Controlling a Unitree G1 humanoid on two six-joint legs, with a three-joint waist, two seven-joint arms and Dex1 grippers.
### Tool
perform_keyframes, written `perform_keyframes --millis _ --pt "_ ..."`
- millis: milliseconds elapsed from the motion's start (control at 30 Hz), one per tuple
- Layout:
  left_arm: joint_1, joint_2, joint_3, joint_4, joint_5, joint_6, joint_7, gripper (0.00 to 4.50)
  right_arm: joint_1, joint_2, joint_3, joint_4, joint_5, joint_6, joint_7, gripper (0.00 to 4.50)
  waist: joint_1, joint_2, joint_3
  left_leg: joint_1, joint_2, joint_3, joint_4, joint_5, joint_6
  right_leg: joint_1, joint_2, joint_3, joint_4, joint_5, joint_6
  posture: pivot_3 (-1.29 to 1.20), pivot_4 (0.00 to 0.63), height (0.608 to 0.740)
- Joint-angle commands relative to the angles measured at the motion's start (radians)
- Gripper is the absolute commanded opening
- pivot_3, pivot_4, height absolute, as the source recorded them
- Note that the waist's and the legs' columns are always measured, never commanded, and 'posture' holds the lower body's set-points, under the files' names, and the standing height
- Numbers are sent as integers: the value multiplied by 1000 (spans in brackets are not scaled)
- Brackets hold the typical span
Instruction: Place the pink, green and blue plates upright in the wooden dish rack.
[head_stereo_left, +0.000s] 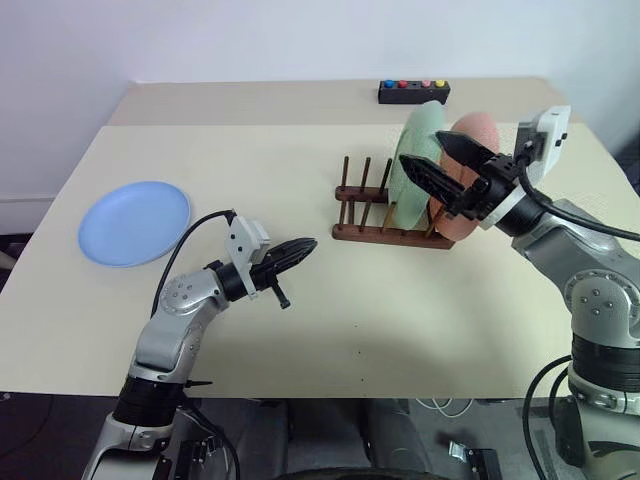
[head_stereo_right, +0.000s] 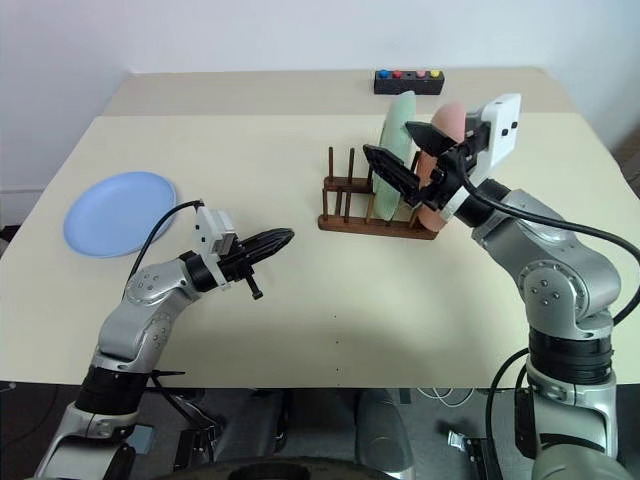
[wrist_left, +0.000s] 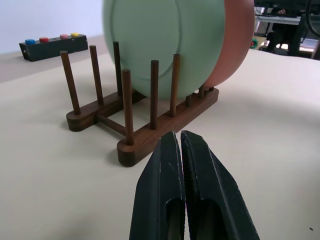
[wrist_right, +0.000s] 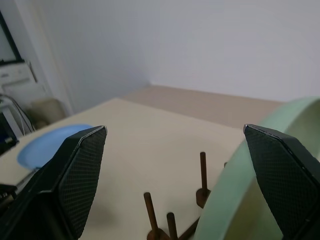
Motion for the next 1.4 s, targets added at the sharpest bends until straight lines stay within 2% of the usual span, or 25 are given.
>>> perform_keyframes --millis 33,367,533,633,700,767,867,967,1100,1267,1400 --pt "-10 5 -8 -21 6 -16 -7 92 6 -4 -2 -23 -41 -13 9 4461 0 0 0 0 0 0 0 0 0 0 0 0 0 0 0 0 150 734" --pt "-3 11 17 -23 7 -21 6 92 -67 7 -53 -46 -31 -90 84 4461 -1 0 0 0 0 0 0 0 0 0 0 0 0 0 0 0 150 734" --pt "-4 24 139 -16 -33 17 92 92 -97 -63 56 -73 -188 -197 227 4461 -4 0 1 0 0 0 0 0 0 0 0 0 0 0 1 0 150 734" --pt "-11 35 209 16 -24 39 170 946 -129 -71 119 -46 -262 -239 275 4500 -4 -1 1 0 0 0 -1 0 0 -1 0 0 0 1 2 0 150 734" --pt "-32 46 299 58 -12 49 274 1861 -154 -48 178 -15 -320 -276 303 4500 -3 -1 1 0 0 0 -1 0 0 -1 0 0 0 1 2 0 150 734" --pt "-60 70 390 102 17 57 395 3014 -165 -15 229 17 -368 -306 318 4500 -3 -5 3 0 0 0 0 0 0 -1 0 0 0 1 3 0 150 734" --pt "-94 98 461 143 68 89 543 4473 -162 17 260 46 -404 -332 339 4500 -2 -6 4 0 0 -1 0 0 0 -1 0 -1 0 1 3 0 150 734" --pt "-123 133 500 202 157 143 699 4473 -155 43 273 64 -421 -344 354 4500 3 -7 4 -1 0 -1 -1 0 0 -1 -1 -1 0 2 3 0 150 734" --pt "-167 152 600 290 165 234 851 4473 -148 67 290 92 -454 -369 378 4500 1 -8 4 -1 0 -1 -1 0 0 -1 -1 -2 0 2 3 0 150 734" --pt "-209 179 656 417 110 312 852 4473 -140 89 290 85 -468 -374 390 4500 0 -8 4 -1 0 -1 -1 0 0 -1 -1 -2 1 2 3 0 150 734" --pt "-233 224 634 516 133 311 833 4473 -134 96 286 81 -475 -373 394 4500 -2 -10 4 -1 0 -1 -1 0 -1 -1 -1 -2 1 2 3 0 150 734"
